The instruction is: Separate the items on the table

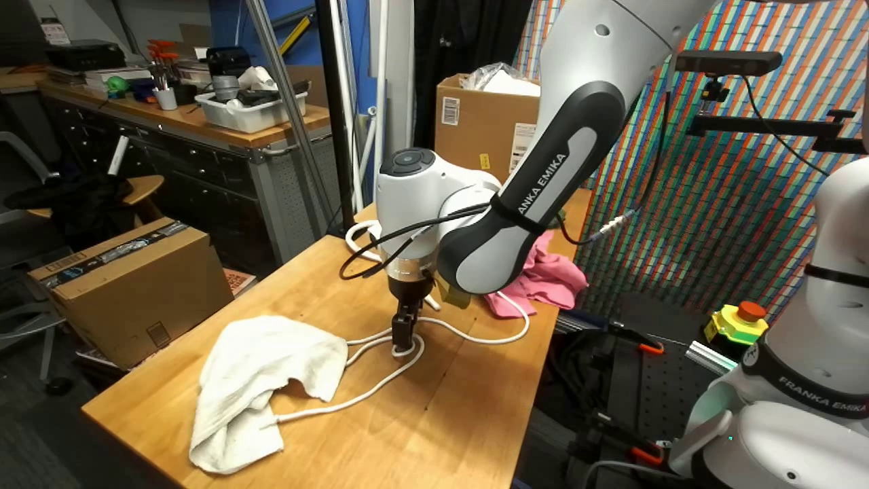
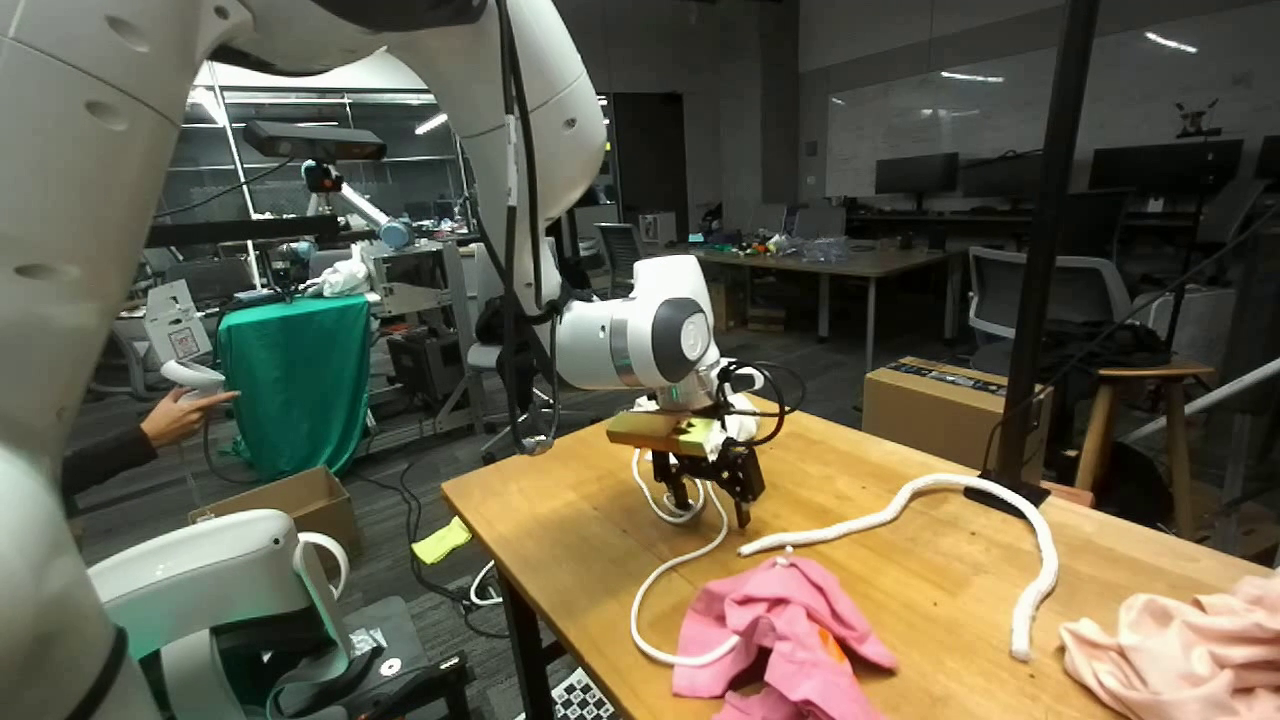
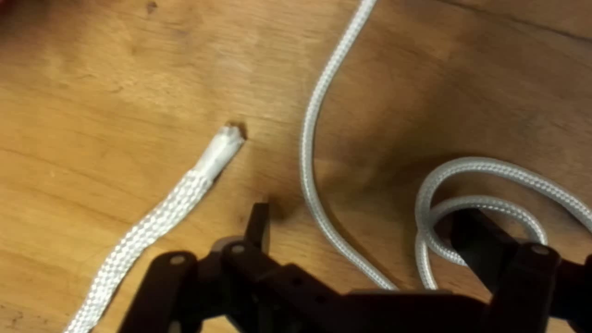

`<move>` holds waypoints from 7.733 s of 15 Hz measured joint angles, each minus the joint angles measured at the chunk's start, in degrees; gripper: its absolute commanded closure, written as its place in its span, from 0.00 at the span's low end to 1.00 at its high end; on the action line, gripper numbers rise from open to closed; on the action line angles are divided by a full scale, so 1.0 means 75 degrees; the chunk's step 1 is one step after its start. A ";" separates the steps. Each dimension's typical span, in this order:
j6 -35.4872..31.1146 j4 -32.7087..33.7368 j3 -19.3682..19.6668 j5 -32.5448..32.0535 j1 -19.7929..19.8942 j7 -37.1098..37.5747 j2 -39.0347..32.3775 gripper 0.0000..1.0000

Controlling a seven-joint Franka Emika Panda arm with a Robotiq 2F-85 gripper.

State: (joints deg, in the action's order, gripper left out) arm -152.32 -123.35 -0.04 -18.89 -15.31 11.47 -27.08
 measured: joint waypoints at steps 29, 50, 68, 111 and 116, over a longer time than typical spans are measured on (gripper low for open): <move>0.0457 -0.0023 -0.1230 0.1918 0.1529 -0.2925 0.0247 0.93; -0.1042 -0.2866 -0.1071 0.2741 0.0867 -0.2307 0.5374 0.94; -0.1010 -0.2754 -0.1158 0.4431 -0.0874 -0.1395 0.7244 0.95; 0.0002 -0.3424 -0.1590 0.1238 -0.0313 -0.0786 0.3506 0.00; 0.0007 -0.3218 -0.1423 -0.0869 0.0095 0.0462 0.3505 0.00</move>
State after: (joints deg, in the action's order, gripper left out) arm -152.26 -147.49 -10.72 -25.41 -14.60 14.93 -0.79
